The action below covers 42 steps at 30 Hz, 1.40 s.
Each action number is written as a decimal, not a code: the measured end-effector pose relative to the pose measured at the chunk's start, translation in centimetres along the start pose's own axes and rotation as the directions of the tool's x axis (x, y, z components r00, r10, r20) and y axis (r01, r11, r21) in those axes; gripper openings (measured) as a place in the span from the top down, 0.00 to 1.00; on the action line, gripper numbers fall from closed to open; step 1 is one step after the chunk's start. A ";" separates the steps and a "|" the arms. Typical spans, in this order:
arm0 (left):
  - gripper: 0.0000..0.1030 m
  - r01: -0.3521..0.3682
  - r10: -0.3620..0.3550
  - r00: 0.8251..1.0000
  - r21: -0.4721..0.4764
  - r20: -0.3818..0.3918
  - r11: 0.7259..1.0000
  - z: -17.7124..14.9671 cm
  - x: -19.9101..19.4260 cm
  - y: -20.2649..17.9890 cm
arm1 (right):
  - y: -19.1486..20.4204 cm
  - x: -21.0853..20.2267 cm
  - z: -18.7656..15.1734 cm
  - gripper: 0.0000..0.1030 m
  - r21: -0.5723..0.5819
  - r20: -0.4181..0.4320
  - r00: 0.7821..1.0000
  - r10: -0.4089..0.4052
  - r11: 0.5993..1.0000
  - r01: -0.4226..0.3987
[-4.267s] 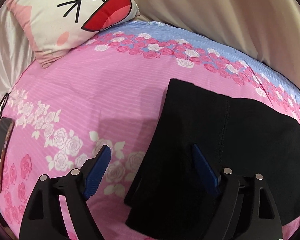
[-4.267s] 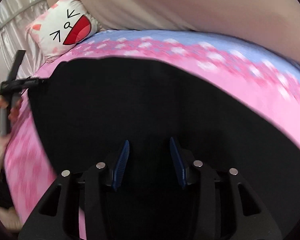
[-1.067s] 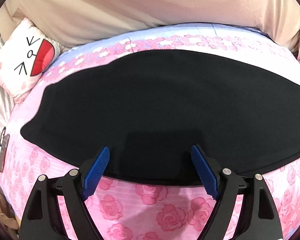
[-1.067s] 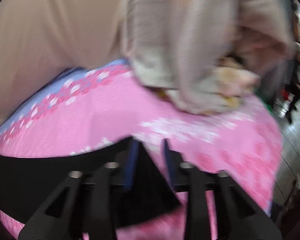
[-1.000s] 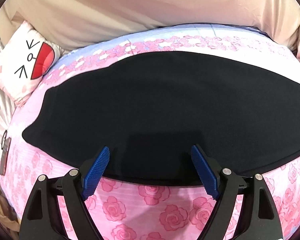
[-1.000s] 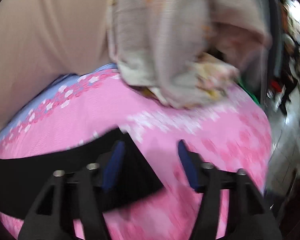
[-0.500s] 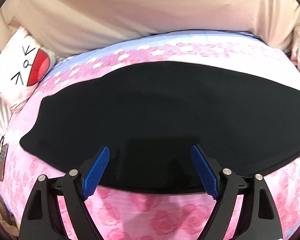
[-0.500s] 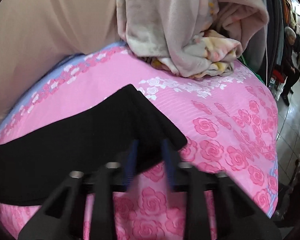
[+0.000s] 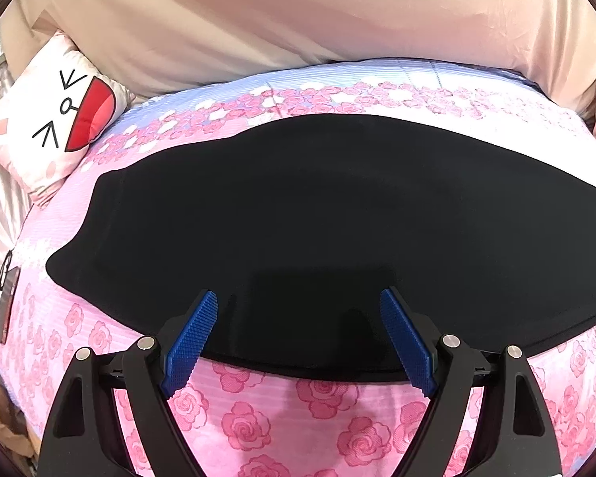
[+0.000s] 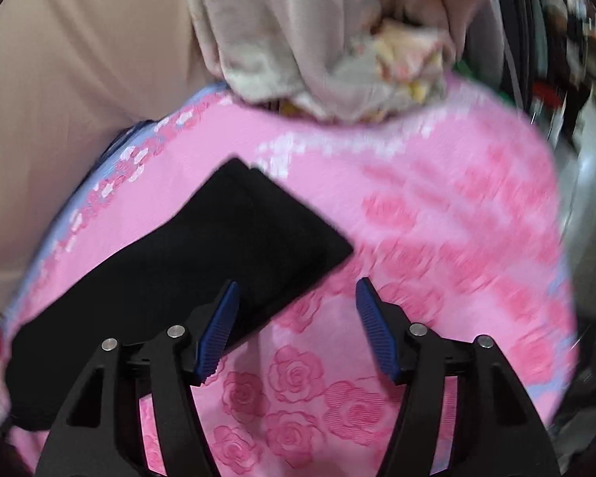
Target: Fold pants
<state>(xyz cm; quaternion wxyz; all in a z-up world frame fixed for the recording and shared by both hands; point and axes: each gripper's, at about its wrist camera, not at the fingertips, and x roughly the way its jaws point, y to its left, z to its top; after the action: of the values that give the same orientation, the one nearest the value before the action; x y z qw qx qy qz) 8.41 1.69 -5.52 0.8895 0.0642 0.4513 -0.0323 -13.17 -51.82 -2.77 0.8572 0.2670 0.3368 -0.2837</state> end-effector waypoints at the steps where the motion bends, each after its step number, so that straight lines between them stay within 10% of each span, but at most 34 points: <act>1: 0.21 -0.002 0.002 1.000 0.000 0.003 1.000 0.0 0.0 0.1 | 0.2 0.5 0.3 0.40 0.004 -0.012 1.000 0.027 1.000 -0.027; 6: 0.21 0.011 -0.010 1.000 -0.018 0.029 1.000 0.2 -0.5 1.0 | 1.8 2.4 1.7 0.44 0.006 -0.015 1.000 -0.008 1.000 0.009; 7: 0.21 0.013 -0.012 0.999 -0.023 0.036 1.000 0.1 -0.6 1.4 | 1.9 2.5 1.7 0.67 0.005 -0.023 1.000 -0.004 1.000 0.004; 9: 0.21 0.010 -0.008 0.999 -0.037 0.039 0.999 -0.1 -0.6 2.1 | 2.6 2.9 1.6 0.83 0.023 -0.038 0.999 0.023 0.999 -0.022; 15: 0.21 0.001 0.003 0.999 -0.089 0.041 0.996 -0.7 -0.5 5.5 | 5.7 0.9 1.7 0.84 -0.028 0.031 0.999 -0.029 0.999 0.030; 21: 0.21 0.007 0.002 0.998 -0.147 0.062 0.989 -1.2 -0.5 9.3 | 15.2 -2.4 0.8 0.84 -0.176 0.027 0.988 0.154 0.973 -0.147; 28: 0.21 0.007 0.007 0.997 -0.185 0.078 0.983 -2.2 -0.8 12.8 | 32.8 -2.6 -7.2 0.84 -0.462 -0.181 0.920 0.348 0.796 -0.392; 36: 0.21 -0.032 0.055 0.995 -0.252 0.085 0.967 -4.1 -1.8 18.4 | 41.9 1.7 -16.2 0.84 -0.597 -0.323 0.900 0.292 0.675 -0.434; 42: 0.21 -0.031 0.056 0.996 -0.302 0.075 0.953 -4.9 -1.5 21.3 | 42.5 2.6 -17.3 0.83 -0.594 -0.335 0.903 0.270 0.683 -0.424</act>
<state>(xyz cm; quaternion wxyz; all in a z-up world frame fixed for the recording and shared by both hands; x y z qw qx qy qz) 6.05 23.49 -5.32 0.9074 -0.0632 0.4121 0.0538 9.33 -11.79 -4.26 0.8907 0.0392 0.4499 0.0521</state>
